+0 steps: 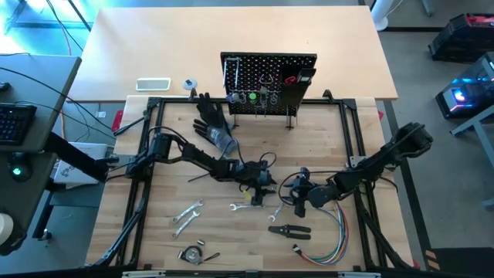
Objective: Hang tools onto peg board
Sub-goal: Put the silver socket into the black bin on the pegboard
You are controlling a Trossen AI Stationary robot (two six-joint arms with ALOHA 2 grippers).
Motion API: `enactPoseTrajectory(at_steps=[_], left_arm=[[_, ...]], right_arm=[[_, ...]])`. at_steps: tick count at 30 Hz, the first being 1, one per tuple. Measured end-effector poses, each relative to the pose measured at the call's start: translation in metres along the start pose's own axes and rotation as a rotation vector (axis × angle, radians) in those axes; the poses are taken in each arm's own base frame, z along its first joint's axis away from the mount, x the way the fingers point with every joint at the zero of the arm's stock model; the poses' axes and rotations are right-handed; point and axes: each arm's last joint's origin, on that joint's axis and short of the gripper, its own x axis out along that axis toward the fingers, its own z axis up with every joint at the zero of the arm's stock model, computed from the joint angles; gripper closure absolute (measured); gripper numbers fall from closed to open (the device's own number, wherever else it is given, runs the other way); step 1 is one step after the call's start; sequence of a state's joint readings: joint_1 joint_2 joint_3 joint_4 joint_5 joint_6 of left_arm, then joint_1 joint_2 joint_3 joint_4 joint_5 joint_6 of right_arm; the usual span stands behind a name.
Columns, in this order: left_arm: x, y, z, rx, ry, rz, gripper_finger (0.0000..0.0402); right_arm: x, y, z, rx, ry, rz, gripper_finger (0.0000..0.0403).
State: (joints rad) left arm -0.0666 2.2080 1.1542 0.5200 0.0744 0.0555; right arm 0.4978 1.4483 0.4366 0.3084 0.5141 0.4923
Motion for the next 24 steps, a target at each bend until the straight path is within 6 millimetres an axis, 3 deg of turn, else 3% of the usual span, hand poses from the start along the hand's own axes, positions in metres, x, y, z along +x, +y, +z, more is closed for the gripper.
enactPoseTrajectory(at_steps=[8,16,24], left_arm=[[0.022,-0.005,-0.005,0.006,0.017,0.001,0.0247],[0.02,-0.002,-0.005,0.018,0.068,0.007,0.0332],[0.009,-0.003,0.005,0.05,0.101,-0.001,0.0333]], right_arm=[[0.0,0.0,0.001,0.014,-0.015,-0.001,0.0191],[0.0,0.0,0.001,0.011,-0.011,0.001,0.0191],[0.0,0.0,0.001,0.011,-0.01,0.002,0.0191]])
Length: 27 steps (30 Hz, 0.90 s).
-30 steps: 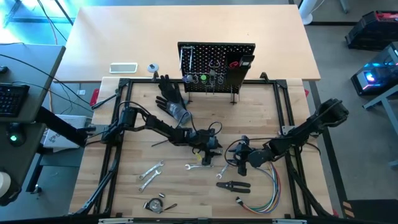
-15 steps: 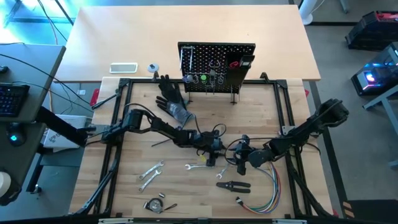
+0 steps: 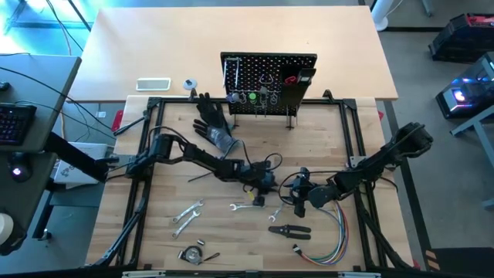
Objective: Hang tools onto peg board
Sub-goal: Put the silver socket into the black bin on the pegboard
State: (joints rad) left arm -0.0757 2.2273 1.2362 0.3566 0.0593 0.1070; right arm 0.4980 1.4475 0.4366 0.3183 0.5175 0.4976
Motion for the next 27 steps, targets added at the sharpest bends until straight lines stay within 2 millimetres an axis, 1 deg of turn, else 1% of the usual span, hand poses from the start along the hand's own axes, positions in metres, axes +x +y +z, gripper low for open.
enactPoseTrajectory(at_steps=[6,14,17,22,25,27], left_arm=[[-0.017,0.001,0.011,0.045,0.054,0.024,0.0333],[-0.047,0.002,0.037,0.075,0.055,0.039,0.0333],[-0.061,0.0,0.05,0.093,0.028,0.04,0.0333],[-0.092,-0.003,0.076,0.14,-0.028,0.042,0.0333],[-0.117,-0.002,0.094,0.178,-0.095,0.076,0.0333],[-0.136,-0.001,0.108,0.204,-0.148,0.117,0.0333]], right_arm=[[0.0,0.0,0.0,0.0,0.001,0.002,0.0191],[0.0,0.0,0.0,-0.004,-0.002,-0.002,0.0191],[0.0,0.0,0.0,-0.003,-0.003,-0.002,0.0191],[0.0,0.0,0.0,-0.002,-0.006,0.0,0.0191],[0.0,0.0,0.001,-0.005,-0.01,-0.007,0.0191],[0.0,-0.001,0.001,-0.005,-0.029,-0.044,0.0191]])
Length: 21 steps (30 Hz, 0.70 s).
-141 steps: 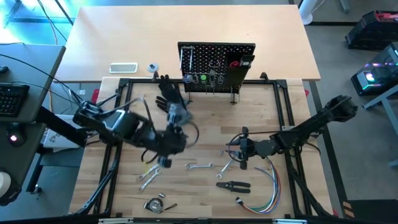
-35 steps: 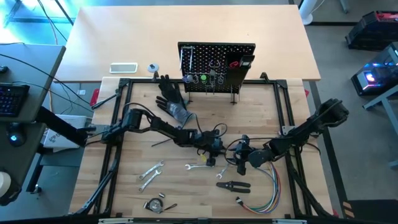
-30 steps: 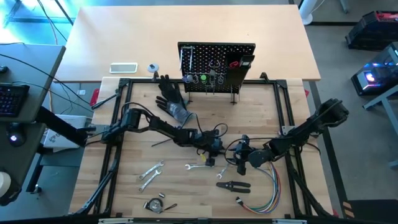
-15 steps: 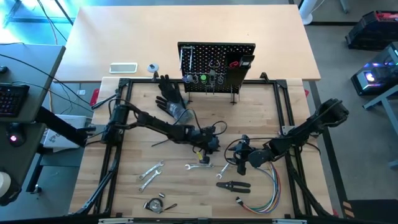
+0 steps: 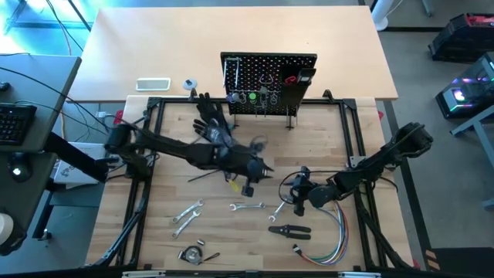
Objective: Hang tools onto peg board
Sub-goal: Put the silver socket into the black bin on the pegboard
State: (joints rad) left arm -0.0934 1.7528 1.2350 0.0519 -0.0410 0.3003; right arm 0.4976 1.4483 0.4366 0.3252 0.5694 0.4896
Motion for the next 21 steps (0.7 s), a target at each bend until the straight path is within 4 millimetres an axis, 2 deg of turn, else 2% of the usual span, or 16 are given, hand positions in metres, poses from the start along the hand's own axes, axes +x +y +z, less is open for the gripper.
enactPoseTrajectory(at_steps=[5,9,14,21], left_arm=[[-0.041,0.019,0.029,0.054,-0.097,0.132,0.0333],[-0.068,0.032,0.042,0.088,-0.142,0.221,0.0333],[-0.094,0.051,0.059,0.107,-0.252,0.315,0.0333],[-0.114,0.084,0.093,0.197,-0.372,0.454,0.0333]], right_arm=[[0.0,-0.007,0.004,0.015,-0.12,-0.225,0.0191],[0.004,-0.019,0.009,0.059,-0.176,-0.361,0.0191],[0.013,-0.033,0.02,0.064,-0.181,-0.366,0.0191],[0.019,-0.042,0.037,0.053,-0.236,-0.31,0.0191]])
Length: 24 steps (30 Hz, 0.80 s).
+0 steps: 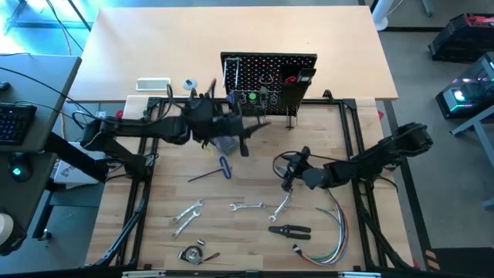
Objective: Hang tools onto peg board
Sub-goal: Put the silver socket into the black bin on the pegboard
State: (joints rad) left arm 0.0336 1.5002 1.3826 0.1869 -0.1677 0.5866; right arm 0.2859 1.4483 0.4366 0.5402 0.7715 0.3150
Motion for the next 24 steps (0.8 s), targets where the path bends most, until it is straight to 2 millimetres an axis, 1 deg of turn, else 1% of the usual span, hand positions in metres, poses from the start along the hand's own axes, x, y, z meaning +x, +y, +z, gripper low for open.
enactPoseTrajectory(at_steps=[5,9,12,19,24], left_arm=[[0.011,0.034,0.016,0.048,-0.04,0.101,0.0333],[0.026,0.056,0.018,0.059,-0.041,0.151,0.0333],[0.042,0.067,0.012,0.059,-0.022,0.156,0.0333],[0.082,0.08,-0.01,0.065,0.055,0.18,0.0333],[0.1,0.085,-0.023,0.067,0.106,0.223,0.0333]], right_arm=[[0.002,-0.001,0.001,0.004,0.001,0.014,0.0191],[0.002,-0.001,0.001,-0.001,0.003,0.015,0.0191],[0.002,-0.001,0.001,-0.003,0.006,0.018,0.0191],[0.001,0.0,0.0,-0.002,0.014,0.041,0.0191],[-0.002,0.004,-0.001,-0.005,0.014,0.061,0.0191]])
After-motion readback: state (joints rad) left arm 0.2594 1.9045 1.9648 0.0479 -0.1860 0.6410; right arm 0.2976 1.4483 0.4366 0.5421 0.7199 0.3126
